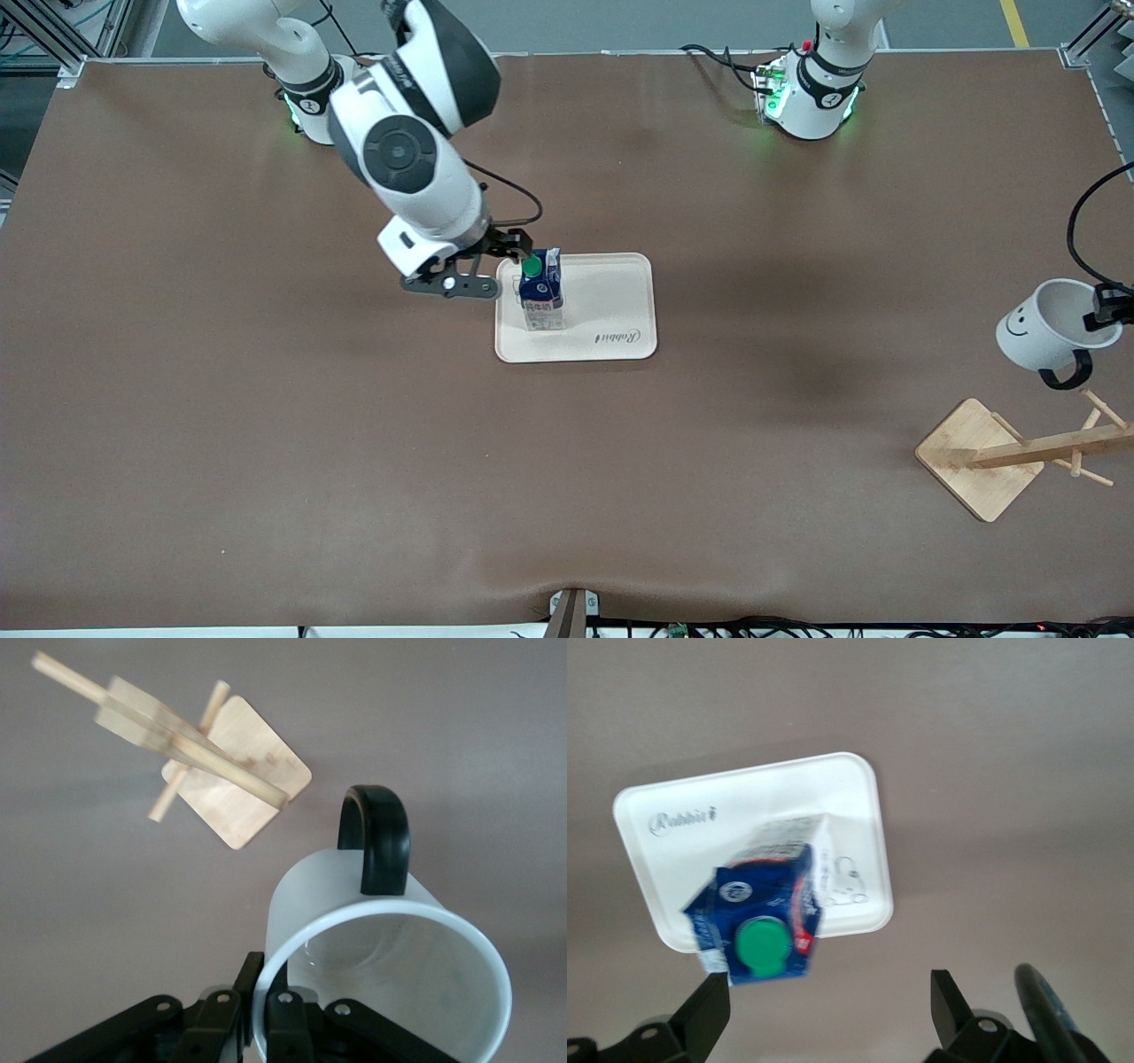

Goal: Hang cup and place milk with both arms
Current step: 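Grasp the milk carton with the right gripper while the left gripper aligns mug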

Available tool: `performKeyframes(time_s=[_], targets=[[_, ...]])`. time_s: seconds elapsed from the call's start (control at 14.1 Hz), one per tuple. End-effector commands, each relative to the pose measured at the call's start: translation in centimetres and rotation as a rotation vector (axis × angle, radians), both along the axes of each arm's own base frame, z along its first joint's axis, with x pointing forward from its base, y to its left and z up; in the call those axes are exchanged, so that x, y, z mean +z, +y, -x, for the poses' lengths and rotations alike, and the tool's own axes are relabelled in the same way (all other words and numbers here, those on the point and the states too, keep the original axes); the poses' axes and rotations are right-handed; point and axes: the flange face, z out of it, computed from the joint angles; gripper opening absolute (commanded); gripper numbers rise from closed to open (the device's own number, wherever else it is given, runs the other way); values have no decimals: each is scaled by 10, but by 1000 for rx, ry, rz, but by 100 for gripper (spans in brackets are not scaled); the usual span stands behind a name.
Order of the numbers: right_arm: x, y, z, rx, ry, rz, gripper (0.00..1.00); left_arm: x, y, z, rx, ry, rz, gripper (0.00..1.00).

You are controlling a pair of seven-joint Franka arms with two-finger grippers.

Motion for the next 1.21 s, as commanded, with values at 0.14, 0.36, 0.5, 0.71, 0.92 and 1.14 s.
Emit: performKeyframes(time_s=[0.14,0.36,0.5,0.71,0.92,1.14], targets=[[-17,36,8,-76,-18,-7,100,-6,5,-2,-7,-16,59,0],[-28,50,10,-64,-49,-24,100,-10,20,2,-80,-13,61,0],[-38,53,12,-57,-45,-13,100,-18,37,2,-76,-9,72,0],[-54,54,12,-52,-31,6,100,-27,43,-3,-100,-25,75,0],[-67,56,13,-53,-18,22,100,-32,54,-5,-101,-43,74,0],[-83,61,15,-39,-20,35,100,-40,63,-6,-126,-43,77,0]])
